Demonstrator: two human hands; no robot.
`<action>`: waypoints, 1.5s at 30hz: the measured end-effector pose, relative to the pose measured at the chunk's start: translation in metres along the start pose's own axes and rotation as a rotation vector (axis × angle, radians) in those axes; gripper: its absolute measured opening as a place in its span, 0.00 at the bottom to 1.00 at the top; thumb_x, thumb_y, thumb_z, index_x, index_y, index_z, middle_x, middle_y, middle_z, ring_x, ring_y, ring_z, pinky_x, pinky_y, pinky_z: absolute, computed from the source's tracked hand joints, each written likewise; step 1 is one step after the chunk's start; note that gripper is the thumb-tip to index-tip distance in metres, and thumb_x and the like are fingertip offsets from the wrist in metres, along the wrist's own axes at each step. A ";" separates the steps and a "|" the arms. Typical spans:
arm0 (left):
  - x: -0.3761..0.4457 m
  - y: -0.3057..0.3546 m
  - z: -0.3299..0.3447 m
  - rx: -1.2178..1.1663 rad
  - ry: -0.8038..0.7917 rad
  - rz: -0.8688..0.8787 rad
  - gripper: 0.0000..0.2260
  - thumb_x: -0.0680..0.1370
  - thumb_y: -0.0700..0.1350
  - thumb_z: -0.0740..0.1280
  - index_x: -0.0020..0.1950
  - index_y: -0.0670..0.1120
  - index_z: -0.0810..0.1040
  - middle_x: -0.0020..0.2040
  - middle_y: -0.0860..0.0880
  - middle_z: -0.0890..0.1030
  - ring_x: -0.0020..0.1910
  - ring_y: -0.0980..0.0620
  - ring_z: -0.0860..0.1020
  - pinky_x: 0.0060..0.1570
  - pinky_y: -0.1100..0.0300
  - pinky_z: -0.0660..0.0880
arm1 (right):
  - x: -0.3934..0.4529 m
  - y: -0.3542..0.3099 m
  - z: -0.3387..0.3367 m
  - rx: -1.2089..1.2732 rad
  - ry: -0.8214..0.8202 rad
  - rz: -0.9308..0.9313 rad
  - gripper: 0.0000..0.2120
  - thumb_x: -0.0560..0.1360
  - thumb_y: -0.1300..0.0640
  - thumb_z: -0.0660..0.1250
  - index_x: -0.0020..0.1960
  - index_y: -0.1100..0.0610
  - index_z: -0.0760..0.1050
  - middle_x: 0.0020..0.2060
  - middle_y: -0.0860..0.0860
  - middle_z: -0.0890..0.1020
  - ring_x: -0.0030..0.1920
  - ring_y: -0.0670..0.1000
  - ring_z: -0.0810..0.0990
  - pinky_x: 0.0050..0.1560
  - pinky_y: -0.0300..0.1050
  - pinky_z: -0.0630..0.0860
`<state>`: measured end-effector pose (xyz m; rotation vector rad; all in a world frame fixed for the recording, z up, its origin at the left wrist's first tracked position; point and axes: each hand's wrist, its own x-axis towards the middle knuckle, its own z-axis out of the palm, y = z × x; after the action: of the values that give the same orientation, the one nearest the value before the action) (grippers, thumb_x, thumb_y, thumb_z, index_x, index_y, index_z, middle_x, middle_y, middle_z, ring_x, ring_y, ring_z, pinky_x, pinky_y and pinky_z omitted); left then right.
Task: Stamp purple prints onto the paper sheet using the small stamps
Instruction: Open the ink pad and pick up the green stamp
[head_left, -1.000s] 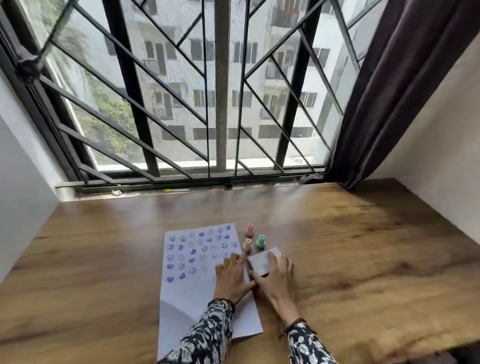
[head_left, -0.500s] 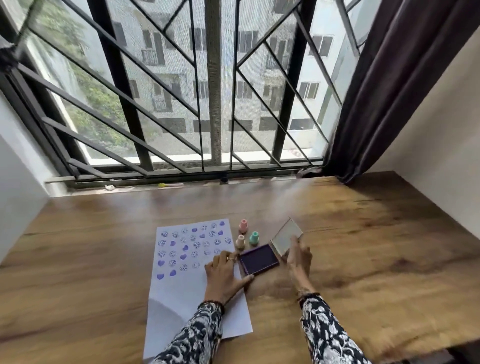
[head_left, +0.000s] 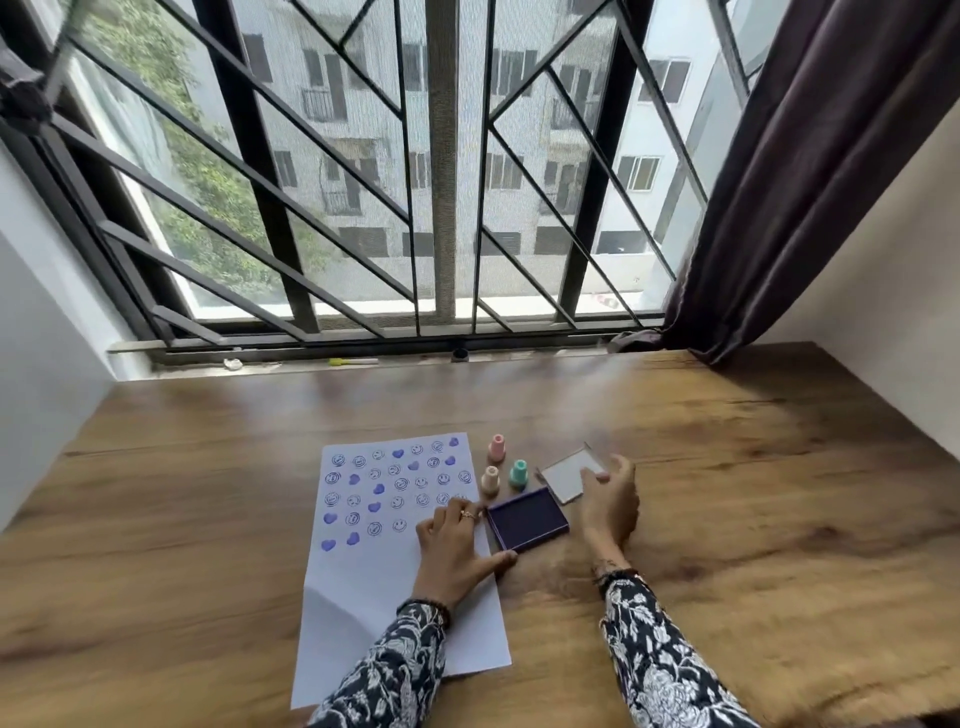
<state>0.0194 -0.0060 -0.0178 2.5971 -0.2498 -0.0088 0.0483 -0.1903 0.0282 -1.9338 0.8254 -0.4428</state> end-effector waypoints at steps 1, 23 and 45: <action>0.000 -0.001 0.000 -0.018 -0.002 0.002 0.32 0.63 0.68 0.65 0.63 0.55 0.67 0.58 0.52 0.71 0.58 0.51 0.68 0.43 0.59 0.51 | -0.007 -0.006 0.003 -0.034 -0.046 -0.133 0.14 0.72 0.60 0.67 0.57 0.57 0.73 0.49 0.57 0.82 0.50 0.60 0.79 0.42 0.44 0.68; -0.002 0.010 -0.024 -0.317 0.140 -0.160 0.11 0.75 0.44 0.64 0.55 0.46 0.79 0.53 0.43 0.81 0.55 0.45 0.76 0.55 0.53 0.71 | -0.045 -0.036 0.035 -0.534 -0.250 -0.753 0.11 0.78 0.55 0.59 0.55 0.59 0.75 0.48 0.57 0.75 0.38 0.59 0.80 0.34 0.50 0.76; 0.009 0.052 -0.053 -1.193 0.100 -0.211 0.06 0.70 0.40 0.72 0.45 0.44 0.82 0.40 0.50 0.84 0.40 0.58 0.81 0.44 0.66 0.78 | -0.053 -0.024 -0.011 0.666 -0.720 0.039 0.09 0.76 0.63 0.63 0.46 0.52 0.80 0.41 0.49 0.83 0.39 0.43 0.81 0.37 0.31 0.78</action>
<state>0.0220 -0.0253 0.0546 1.4169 0.0728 -0.0773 0.0130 -0.1518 0.0560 -1.2944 0.1934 0.0316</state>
